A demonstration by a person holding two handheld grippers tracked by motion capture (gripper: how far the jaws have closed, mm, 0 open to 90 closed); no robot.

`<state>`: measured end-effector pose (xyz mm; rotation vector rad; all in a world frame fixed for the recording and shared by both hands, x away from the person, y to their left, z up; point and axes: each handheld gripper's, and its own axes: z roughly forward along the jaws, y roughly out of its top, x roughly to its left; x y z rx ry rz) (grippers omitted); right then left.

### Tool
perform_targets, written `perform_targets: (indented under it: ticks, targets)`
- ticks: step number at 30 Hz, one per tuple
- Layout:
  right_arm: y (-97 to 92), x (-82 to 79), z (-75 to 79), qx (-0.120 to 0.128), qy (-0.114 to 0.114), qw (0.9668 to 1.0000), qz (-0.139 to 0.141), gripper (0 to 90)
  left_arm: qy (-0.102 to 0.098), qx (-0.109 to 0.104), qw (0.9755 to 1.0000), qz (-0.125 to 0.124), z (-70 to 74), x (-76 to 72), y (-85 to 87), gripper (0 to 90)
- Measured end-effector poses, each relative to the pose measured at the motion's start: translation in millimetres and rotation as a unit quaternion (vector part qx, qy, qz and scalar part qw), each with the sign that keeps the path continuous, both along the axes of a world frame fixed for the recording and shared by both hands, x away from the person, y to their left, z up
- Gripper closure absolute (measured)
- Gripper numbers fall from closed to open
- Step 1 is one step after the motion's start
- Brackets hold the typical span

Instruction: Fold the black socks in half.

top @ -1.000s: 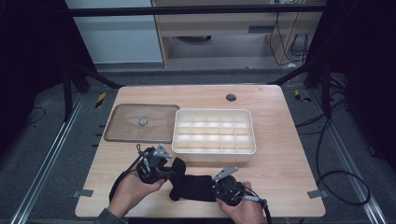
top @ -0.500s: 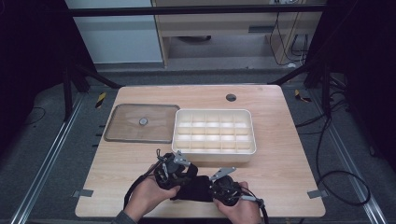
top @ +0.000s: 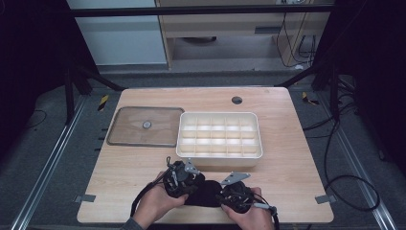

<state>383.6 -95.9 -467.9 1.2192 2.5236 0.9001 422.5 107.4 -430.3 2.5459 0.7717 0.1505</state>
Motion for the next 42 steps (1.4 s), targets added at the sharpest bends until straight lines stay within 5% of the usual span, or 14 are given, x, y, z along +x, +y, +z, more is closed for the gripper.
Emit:
perform_targets:
  ticks: [12,21,42]
  targets:
    - [1.1,3.5,-9.5,0.002,0.022,0.9997,0.007,74.9,0.000,-0.002,1.0000,-0.008,-1.4,-2.7,-5.5,79.2]
    - [1.2,5.1,-13.2,0.009,0.025,0.9996,0.008,74.6,0.002,-0.029,0.9995,-0.012,2.5,-8.3,-15.7,79.0]
    - [-0.3,5.7,-14.7,0.018,0.027,0.9995,0.006,68.9,-0.010,-0.003,0.9999,-0.001,-14.5,-3.7,-26.7,77.7]
